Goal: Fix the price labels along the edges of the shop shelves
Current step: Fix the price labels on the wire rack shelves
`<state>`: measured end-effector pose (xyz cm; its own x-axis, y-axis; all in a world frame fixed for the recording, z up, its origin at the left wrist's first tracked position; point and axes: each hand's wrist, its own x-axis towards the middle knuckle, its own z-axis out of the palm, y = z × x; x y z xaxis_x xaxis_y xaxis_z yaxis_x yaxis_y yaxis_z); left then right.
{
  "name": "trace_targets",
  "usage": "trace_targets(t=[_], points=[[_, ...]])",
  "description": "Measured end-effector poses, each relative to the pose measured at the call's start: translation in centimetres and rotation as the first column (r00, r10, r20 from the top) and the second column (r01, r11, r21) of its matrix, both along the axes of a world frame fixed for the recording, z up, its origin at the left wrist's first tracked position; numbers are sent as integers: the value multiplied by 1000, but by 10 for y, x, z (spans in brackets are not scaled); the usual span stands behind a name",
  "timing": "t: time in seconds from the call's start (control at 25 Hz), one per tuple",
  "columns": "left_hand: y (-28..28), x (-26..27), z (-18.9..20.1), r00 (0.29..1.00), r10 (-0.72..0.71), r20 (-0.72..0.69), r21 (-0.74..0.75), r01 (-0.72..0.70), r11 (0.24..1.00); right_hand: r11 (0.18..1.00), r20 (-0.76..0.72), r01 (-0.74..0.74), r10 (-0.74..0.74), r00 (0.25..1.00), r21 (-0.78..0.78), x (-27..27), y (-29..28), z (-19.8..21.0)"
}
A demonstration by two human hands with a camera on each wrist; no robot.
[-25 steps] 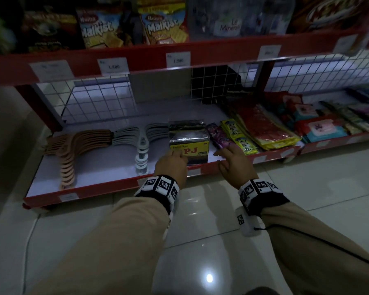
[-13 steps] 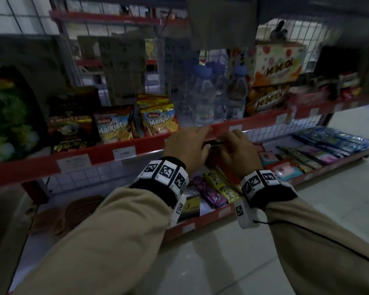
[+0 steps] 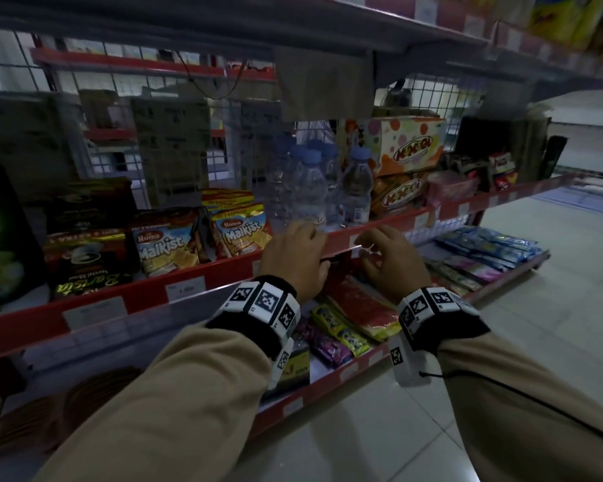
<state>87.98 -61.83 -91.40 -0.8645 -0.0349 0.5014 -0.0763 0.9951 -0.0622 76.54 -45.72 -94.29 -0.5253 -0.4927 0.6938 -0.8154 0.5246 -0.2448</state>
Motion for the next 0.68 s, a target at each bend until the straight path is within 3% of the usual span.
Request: trace_targets(t=[0.36, 0.52, 0.68], points=[[45, -81, -26, 985, 125, -116, -22, -129, 991, 1000, -100, 2, -2, 995, 1, -112, 39, -25], [63, -115, -33, 955, 211, -207, -7, -218, 976, 991, -198, -136, 131, 971, -13, -144, 35, -31], [72, -141, -43, 896, 266, -355, 97, -248, 964, 967, -331, -251, 222, 917, -49, -165, 35, -36]])
